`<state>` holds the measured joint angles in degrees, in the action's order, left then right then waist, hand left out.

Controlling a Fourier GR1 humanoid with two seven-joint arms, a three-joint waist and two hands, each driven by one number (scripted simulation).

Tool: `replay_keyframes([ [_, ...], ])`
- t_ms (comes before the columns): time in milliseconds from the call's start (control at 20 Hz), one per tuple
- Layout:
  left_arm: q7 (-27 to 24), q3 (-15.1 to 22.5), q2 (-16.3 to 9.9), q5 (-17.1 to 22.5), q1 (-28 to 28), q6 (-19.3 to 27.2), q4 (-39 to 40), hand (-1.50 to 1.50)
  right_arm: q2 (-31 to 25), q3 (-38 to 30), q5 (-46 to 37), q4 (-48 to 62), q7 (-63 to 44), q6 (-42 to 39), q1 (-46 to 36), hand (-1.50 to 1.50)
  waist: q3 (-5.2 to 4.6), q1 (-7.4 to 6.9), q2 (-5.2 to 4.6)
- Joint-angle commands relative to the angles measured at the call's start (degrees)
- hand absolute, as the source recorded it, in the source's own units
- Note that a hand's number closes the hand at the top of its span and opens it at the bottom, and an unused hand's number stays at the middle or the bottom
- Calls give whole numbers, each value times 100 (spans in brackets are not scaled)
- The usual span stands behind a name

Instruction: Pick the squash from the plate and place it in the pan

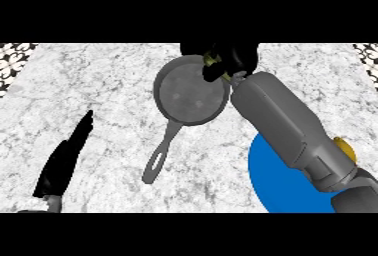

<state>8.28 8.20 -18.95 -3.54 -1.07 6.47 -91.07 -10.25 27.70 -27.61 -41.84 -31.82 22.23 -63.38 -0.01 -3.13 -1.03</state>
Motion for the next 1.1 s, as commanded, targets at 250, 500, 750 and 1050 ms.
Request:
replay_keyframes([
  [250,-32,46,-9,-54,188,-153,-17,0,867,-321,6,2245,809,-99,-695,150,-1,-239,-110],
  [500,-6,185,118,-144,223,-109,24,0,1018,-1182,1097,2198,902,-304,-362,150,16,-312,-162],
  [750,-66,155,126,-136,280,-129,37,0,1023,-1721,1687,2386,1388,-223,-334,-150,14,-423,-194],
  [1050,-90,42,50,-2,288,-300,227,0,1025,-2074,2065,2103,2468,930,-301,-150,8,-388,-142],
])
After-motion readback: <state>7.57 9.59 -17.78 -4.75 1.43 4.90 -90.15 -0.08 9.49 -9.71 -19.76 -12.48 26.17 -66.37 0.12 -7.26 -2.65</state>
